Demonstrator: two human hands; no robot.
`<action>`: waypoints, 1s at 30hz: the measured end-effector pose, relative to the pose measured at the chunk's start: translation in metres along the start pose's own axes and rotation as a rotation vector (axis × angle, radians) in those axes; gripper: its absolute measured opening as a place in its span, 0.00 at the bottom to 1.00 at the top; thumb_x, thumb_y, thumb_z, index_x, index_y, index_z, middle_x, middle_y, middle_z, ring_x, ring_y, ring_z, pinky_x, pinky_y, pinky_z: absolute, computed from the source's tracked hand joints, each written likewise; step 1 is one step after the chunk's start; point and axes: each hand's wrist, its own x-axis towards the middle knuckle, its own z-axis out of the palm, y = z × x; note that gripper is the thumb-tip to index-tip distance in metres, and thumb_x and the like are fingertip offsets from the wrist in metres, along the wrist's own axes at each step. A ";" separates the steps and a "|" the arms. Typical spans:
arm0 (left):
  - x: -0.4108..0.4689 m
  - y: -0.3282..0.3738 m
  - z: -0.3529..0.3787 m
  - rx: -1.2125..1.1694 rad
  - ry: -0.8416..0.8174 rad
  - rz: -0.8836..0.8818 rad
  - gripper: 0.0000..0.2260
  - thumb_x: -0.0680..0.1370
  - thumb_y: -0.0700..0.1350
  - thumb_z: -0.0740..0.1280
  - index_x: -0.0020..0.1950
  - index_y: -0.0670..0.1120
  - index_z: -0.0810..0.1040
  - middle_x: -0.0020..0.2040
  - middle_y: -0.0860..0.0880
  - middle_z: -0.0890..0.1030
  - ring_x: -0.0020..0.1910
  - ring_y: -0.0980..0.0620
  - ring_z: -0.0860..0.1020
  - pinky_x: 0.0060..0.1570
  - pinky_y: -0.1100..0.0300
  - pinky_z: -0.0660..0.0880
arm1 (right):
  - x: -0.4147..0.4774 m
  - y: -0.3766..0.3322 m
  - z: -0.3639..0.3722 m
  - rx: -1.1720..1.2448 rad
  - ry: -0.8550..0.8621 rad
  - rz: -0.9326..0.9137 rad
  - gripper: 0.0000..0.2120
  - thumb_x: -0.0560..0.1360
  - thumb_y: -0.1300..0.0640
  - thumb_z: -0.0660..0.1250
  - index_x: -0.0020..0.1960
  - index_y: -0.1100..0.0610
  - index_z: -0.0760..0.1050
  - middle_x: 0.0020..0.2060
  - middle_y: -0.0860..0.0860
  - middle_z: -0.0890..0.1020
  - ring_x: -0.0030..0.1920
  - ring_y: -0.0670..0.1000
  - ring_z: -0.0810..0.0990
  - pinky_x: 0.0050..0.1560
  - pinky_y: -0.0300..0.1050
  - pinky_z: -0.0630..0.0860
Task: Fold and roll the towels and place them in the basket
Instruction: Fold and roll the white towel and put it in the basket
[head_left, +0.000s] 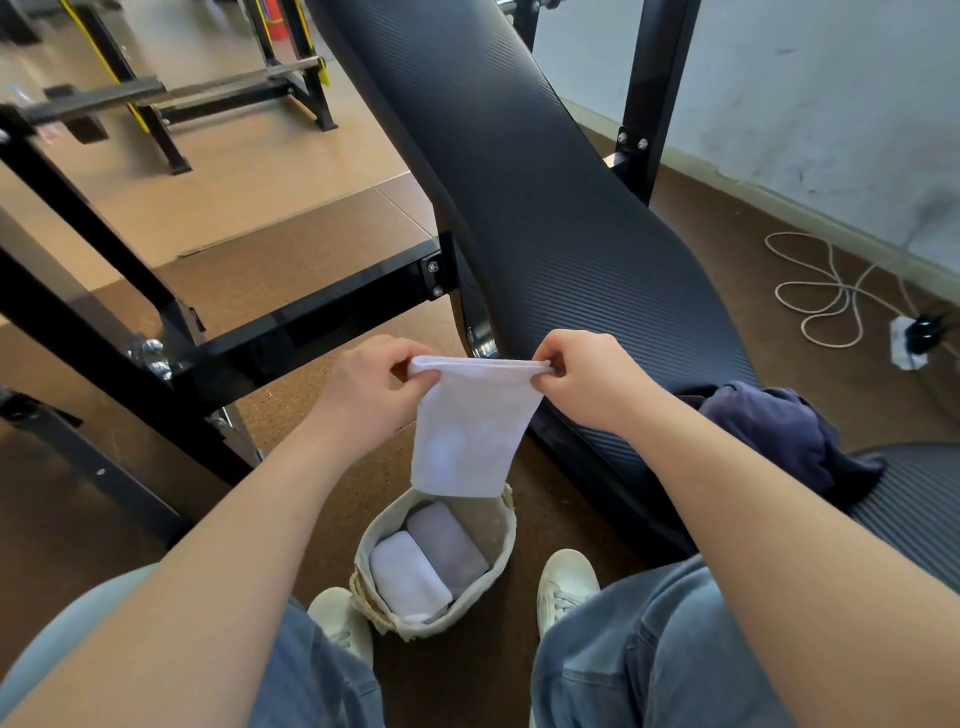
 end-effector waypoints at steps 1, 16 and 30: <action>0.001 0.000 0.001 -0.018 -0.018 -0.038 0.05 0.82 0.49 0.67 0.58 0.54 0.78 0.52 0.56 0.78 0.51 0.54 0.78 0.48 0.58 0.79 | 0.000 0.000 -0.001 0.057 -0.013 0.013 0.02 0.81 0.55 0.66 0.54 0.50 0.76 0.47 0.47 0.80 0.42 0.45 0.77 0.35 0.34 0.69; 0.006 0.004 -0.003 -0.604 -0.110 -0.418 0.22 0.78 0.40 0.74 0.67 0.52 0.70 0.53 0.51 0.83 0.45 0.55 0.86 0.39 0.64 0.82 | 0.014 0.011 -0.001 0.895 -0.207 0.246 0.25 0.75 0.68 0.74 0.68 0.56 0.71 0.57 0.60 0.84 0.51 0.59 0.87 0.54 0.56 0.84; 0.004 0.001 0.001 -0.188 -0.237 -0.261 0.27 0.75 0.41 0.75 0.72 0.57 0.77 0.60 0.53 0.76 0.56 0.53 0.78 0.54 0.57 0.78 | 0.002 -0.004 0.005 0.374 -0.116 0.036 0.24 0.76 0.60 0.74 0.69 0.47 0.75 0.59 0.49 0.78 0.52 0.50 0.83 0.50 0.43 0.81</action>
